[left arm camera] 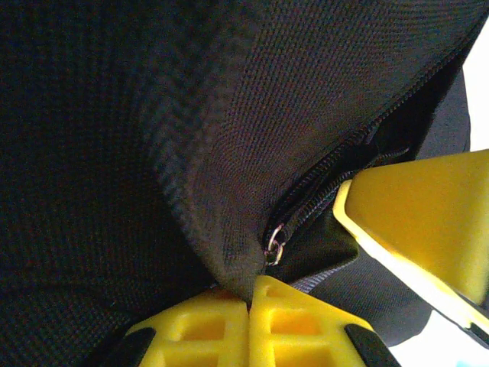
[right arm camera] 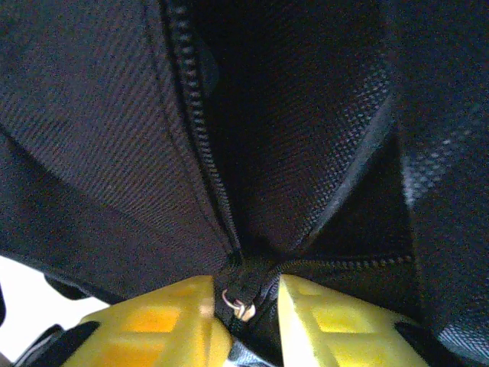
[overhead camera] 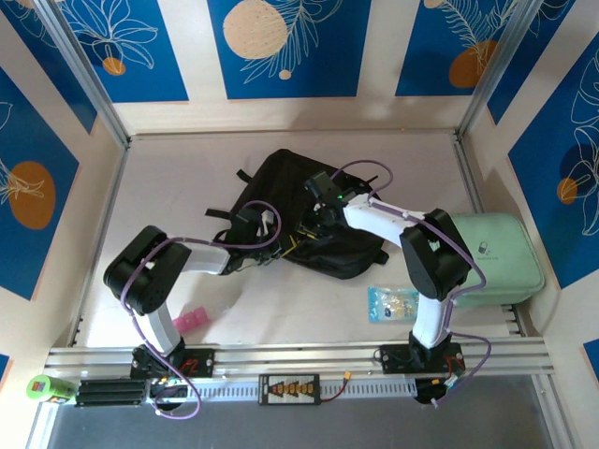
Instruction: Pack books, pencil case, and school supplies into a backpack
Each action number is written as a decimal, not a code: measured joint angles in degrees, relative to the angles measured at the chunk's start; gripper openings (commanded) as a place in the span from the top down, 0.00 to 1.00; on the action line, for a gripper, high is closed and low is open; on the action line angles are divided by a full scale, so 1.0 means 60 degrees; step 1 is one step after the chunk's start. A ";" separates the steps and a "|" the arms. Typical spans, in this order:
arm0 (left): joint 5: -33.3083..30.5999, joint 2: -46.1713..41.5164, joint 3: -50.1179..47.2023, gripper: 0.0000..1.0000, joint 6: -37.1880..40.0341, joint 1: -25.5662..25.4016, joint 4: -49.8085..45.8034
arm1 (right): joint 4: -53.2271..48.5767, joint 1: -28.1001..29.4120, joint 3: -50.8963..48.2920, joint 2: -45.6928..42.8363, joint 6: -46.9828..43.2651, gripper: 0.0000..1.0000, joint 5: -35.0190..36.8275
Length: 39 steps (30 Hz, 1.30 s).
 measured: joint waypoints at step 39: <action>0.0000 0.0135 0.0073 0.94 0.0084 0.0018 0.0007 | 0.0947 0.0943 -0.0430 -0.0583 -0.2477 1.00 0.1282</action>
